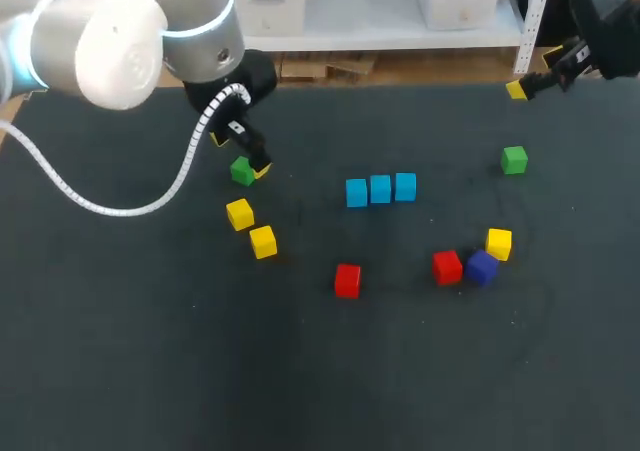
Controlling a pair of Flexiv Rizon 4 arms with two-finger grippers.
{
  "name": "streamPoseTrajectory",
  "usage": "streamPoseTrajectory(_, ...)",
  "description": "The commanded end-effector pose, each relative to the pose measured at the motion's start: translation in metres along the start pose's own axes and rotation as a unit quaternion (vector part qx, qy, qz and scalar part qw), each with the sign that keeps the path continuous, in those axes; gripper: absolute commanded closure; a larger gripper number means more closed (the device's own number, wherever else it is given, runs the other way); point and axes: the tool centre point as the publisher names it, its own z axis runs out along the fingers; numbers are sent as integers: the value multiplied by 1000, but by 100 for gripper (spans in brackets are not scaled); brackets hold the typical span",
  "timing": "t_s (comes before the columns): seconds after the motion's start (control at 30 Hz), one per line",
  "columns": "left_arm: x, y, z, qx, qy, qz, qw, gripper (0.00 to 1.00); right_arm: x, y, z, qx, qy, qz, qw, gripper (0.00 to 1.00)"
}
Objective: Place the blue cubes, place green cubes on the blue cubes, place the yellow cubes on the green cubes, then place the red cubes on the yellow cubes, and place purple cube on the red cubes.
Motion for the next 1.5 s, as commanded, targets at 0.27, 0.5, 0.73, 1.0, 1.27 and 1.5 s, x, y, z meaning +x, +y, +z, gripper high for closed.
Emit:
streamPoseTrajectory(0.27,-25,7,27,3,43,-8,999,0,1,0,0,-1,-1,0,1000,0)
streamPoseTrajectory(0.5,-24,17,38,-9,59,-38,997,17,1,0,0,-1,-1,0,1000,0)
streamPoseTrajectory(0.73,-20,23,45,-11,66,-58,996,32,1,0,0,-1,-1,0,1000,0)
streamPoseTrajectory(1.0,-17,24,52,-10,76,-68,995,51,1,0,0,-1,-1,0,1000,0)
streamPoseTrajectory(1.27,-18,17,40,-21,73,-45,996,100,1,0,0,-1,-1,0,1000,0)
streamPoseTrajectory(1.5,-23,-7,18,-13,78,42,996,100,1,0,0,-1,-1,0,1000,0)
